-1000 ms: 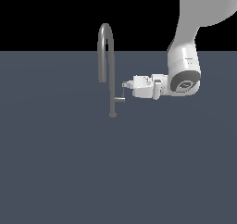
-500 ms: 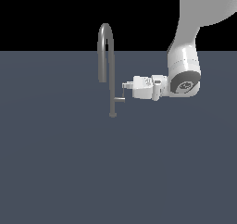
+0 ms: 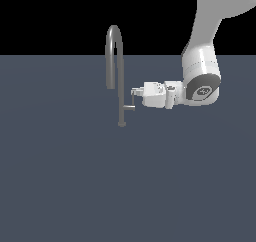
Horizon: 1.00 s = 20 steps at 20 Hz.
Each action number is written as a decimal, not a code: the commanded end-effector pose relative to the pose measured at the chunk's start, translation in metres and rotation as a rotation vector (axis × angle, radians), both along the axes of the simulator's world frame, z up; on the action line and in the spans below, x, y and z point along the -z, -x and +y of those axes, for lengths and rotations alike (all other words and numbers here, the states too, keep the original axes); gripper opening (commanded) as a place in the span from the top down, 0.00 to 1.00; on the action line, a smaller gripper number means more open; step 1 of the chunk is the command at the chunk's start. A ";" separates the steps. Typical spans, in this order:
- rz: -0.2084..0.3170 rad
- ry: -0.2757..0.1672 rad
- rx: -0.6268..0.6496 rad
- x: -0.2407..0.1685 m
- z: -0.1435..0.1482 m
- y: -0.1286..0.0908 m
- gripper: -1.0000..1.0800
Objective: Turn on the faucet by rotating a designated handle.
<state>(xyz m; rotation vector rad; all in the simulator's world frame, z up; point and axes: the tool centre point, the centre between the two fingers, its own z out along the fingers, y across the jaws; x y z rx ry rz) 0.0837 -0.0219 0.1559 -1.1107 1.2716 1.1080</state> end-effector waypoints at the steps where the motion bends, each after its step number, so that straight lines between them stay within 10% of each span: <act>1: 0.000 0.000 0.000 0.000 0.000 0.003 1.00; 20: -0.004 -0.001 -0.001 0.013 0.007 0.051 1.00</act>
